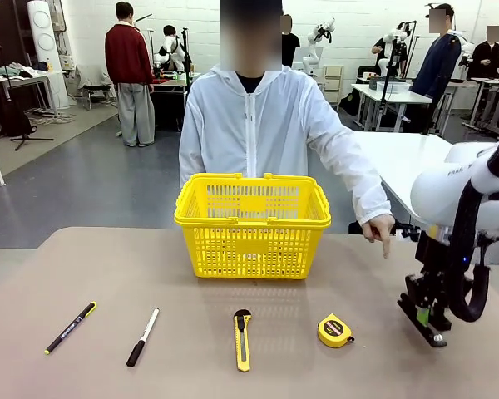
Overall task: Place the items the person wants into the basket.
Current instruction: Pick up the item the person points to and place it in the Market Basket.
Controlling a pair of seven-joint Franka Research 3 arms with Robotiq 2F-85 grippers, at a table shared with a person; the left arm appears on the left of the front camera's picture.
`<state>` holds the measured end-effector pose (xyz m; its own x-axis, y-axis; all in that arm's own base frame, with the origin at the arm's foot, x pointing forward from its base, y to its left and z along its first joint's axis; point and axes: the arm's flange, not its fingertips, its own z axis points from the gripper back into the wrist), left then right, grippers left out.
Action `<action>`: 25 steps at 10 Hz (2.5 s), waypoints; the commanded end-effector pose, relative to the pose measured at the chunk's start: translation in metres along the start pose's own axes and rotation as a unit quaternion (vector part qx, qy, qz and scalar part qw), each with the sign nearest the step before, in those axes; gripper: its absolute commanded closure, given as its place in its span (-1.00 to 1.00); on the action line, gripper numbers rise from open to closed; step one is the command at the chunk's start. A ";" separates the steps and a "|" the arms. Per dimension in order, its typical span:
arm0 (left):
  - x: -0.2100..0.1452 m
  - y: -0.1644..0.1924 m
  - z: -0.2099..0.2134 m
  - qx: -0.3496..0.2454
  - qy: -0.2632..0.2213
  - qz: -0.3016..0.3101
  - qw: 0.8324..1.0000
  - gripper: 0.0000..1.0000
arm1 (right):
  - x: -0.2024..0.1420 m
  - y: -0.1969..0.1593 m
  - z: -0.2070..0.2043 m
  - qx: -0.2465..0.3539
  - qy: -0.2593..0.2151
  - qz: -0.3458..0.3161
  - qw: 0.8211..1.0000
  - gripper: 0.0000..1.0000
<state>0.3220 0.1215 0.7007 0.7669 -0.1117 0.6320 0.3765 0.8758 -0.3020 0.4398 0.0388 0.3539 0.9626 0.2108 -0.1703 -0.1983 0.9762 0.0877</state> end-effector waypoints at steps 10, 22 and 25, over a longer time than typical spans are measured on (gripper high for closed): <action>0.000 0.000 0.001 -0.004 0.000 -0.001 1.000 -1.00 | 0.159 0.233 0.297 -0.051 -0.041 0.400 0.914 1.00; 0.000 0.000 0.001 -0.004 0.000 -0.001 1.000 -1.00 | 0.209 0.260 0.146 -0.038 -0.119 0.499 0.857 1.00; 0.000 0.000 0.001 -0.004 0.000 -0.001 1.000 -1.00 | 0.212 0.258 0.129 -0.029 -0.108 0.500 0.859 1.00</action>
<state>0.3223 0.1214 0.7015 0.7665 -0.1124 0.6323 0.3767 0.8760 -0.3010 0.6270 0.3359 0.4694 0.3333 0.9353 0.1190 -0.9425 0.3340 0.0146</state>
